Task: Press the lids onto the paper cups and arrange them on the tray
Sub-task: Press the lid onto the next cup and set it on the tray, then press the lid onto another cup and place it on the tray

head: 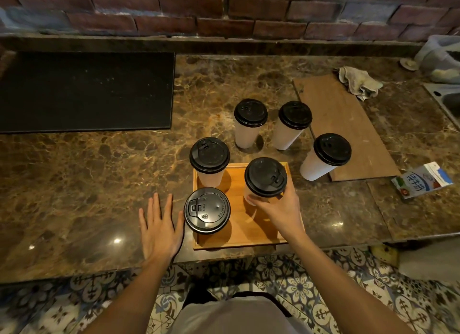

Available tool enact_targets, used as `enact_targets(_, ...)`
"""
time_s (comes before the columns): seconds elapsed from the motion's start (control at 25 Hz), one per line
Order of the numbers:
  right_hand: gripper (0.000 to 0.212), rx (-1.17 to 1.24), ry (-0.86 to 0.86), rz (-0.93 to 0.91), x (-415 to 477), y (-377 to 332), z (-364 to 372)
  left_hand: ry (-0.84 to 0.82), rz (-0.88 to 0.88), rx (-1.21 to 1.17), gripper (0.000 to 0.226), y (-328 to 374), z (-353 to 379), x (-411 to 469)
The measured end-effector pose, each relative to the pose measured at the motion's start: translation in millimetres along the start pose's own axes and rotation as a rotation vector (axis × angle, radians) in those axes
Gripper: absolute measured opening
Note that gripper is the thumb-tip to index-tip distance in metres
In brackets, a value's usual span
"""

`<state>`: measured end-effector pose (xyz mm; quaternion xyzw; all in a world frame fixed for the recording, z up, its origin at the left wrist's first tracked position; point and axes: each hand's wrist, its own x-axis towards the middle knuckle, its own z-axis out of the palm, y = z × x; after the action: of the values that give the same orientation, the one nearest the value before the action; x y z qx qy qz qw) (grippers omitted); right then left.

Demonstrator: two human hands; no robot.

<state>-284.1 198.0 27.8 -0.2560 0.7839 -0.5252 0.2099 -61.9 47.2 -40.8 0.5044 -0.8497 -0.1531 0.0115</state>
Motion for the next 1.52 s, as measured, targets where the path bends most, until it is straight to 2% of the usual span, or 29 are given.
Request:
enact_targets(0.2,0.079,0.007,-0.001,0.057,10,14,11,0.001,0.0,0.004,0.066,2,-1,3)
enact_targets(0.8,0.089,-0.002,-0.071,0.03,55,5,37,0.02,-0.01,-0.017,0.067,4,-1,5)
enact_targets(1.0,0.092,0.016,-0.219,0.045,63,12,17,0.019,-0.002,-0.014,0.069,3,-2,4)
enact_targets(1.2,0.069,0.082,-0.087,0.12,90,21,-21,0.002,0.007,0.019,0.073,4,-2,5)
enact_targets(1.32,0.076,0.122,-0.153,0.138,123,8,-13,-0.009,0.015,0.064,0.077,4,-3,6)
enact_targets(1.44,0.092,0.146,-0.254,0.136,152,1,4,-0.028,0.008,0.063,0.09,7,-7,7)
enact_targets(1.52,0.1,0.108,-0.283,0.089,168,2,15,-0.032,0.009,0.079,0.088,6,-6,10)
